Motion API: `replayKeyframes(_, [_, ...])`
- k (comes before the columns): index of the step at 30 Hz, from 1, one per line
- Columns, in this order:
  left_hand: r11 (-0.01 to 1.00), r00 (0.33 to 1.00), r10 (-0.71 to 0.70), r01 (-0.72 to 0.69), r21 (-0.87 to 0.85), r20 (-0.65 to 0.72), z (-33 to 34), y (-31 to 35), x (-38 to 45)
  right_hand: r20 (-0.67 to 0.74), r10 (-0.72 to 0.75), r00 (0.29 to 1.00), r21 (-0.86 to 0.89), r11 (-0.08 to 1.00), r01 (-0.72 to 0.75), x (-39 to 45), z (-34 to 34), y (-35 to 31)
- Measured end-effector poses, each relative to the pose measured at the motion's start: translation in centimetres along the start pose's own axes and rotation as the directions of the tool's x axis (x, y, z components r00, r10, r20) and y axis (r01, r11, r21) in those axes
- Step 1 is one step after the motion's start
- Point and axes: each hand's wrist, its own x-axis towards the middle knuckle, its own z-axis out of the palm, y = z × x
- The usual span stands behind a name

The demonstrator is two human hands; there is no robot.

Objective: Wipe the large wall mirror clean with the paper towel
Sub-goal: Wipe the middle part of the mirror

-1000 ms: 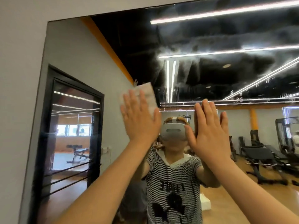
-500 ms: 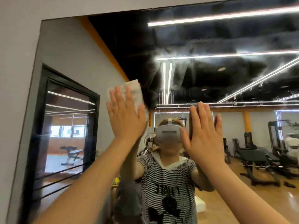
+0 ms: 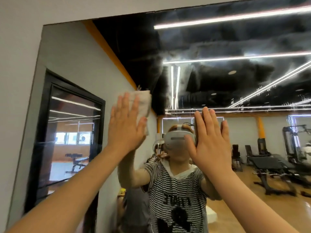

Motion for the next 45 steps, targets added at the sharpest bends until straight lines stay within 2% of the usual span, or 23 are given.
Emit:
replayKeyframes(4, [0.984,0.981,-0.177,0.178,-0.001,-0.075,-0.1,-1.4,-0.2,0.008,0.022,1.000,0.006,1.000,-0.023,-0.1,0.0,-0.3])
replayKeyframes(7, [0.939,0.934,-0.343,0.339,-0.058,-0.095,0.1,1.9,0.0,0.002,0.009,1.000,-0.020,1.000,-0.009,-0.2,0.0,-0.4])
replayKeyframes(8, [0.933,0.929,-0.358,0.352,-0.075,-0.090,0.2,3.2,0.2,-0.002,0.003,1.000,-0.026,1.000,-0.003,-0.2,0.1,-0.3])
replayKeyframes(10, [0.955,0.954,-0.291,0.285,-0.080,-0.069,0.1,6.0,0.3,-0.005,-0.008,1.000,-0.036,0.999,0.008,-0.3,0.1,-0.3])
replayKeyframes(14, [0.997,1.000,0.009,-0.009,-0.075,0.000,0.4,9.8,0.9,-0.020,-0.011,1.000,-0.019,1.000,0.011,-0.5,0.2,-0.2])
replayKeyframes(17, [0.995,0.997,0.082,-0.082,-0.052,0.007,0.5,9.6,1.1,-0.016,-0.014,1.000,-0.011,1.000,0.014,-0.3,0.3,-0.2])
replayKeyframes(31, [0.995,0.983,0.093,-0.098,-0.021,-0.160,1.7,9.2,0.9,0.014,0.002,1.000,-0.030,1.000,-0.002,-0.3,0.2,-0.4])
replayKeyframes(37, [0.994,0.986,0.087,-0.094,-0.048,-0.141,1.4,9.4,0.9,0.081,-0.029,0.996,0.010,1.000,0.028,0.0,-0.6,-0.1])
replayKeyframes(41, [0.993,0.985,0.102,-0.110,-0.048,-0.141,1.1,9.3,1.0,0.128,-0.151,0.980,0.029,0.989,0.148,0.7,-3.5,4.1])
replayKeyframes(45, [0.994,0.988,0.095,-0.100,-0.040,-0.119,0.9,9.5,1.0,0.080,-0.091,0.993,0.018,0.996,0.090,0.7,-6.4,12.0])
